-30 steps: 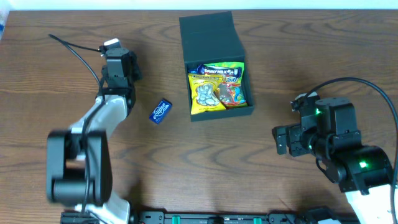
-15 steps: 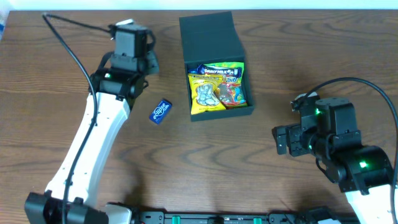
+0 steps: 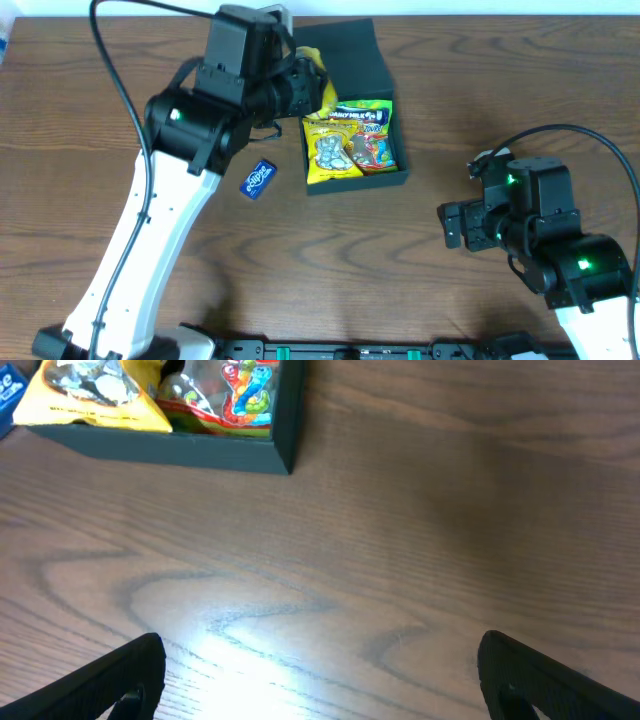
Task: Pack container
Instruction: 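Lift the yellow Mentos container with the left gripper over the box, then lower the Mentos container into the box and open the left gripper, then move the left gripper back to the blue Eclipse mints tin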
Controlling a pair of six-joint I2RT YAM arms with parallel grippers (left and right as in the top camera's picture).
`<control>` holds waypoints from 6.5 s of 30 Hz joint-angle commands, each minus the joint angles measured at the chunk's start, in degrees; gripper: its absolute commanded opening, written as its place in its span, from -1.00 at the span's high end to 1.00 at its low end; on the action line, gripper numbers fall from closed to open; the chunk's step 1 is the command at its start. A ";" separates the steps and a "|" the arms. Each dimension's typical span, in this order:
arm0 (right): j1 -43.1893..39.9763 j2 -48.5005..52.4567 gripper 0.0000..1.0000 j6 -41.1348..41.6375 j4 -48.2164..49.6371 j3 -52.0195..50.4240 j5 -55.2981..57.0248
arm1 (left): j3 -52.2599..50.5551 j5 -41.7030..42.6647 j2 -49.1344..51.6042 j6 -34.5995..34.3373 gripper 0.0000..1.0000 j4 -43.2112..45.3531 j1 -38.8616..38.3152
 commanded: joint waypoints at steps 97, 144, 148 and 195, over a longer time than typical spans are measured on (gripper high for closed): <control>-0.42 -0.39 -0.98 0.74 0.02 0.04 -0.37 | 17.42 2.71 44.22 -6.84 0.42 -6.36 -12.98; -0.42 -0.39 -0.98 0.74 0.02 0.04 -0.39 | 42.58 -22.25 34.42 0.31 -0.72 -43.39 -14.10; -0.42 -0.39 -0.98 0.74 0.02 0.04 -0.39 | 42.58 -25.51 31.74 1.60 -0.73 -43.39 -15.89; -0.42 -0.39 -0.98 0.74 0.02 0.04 -0.39 | -35.71 -5.18 -5.97 35.32 -0.90 -1.88 9.20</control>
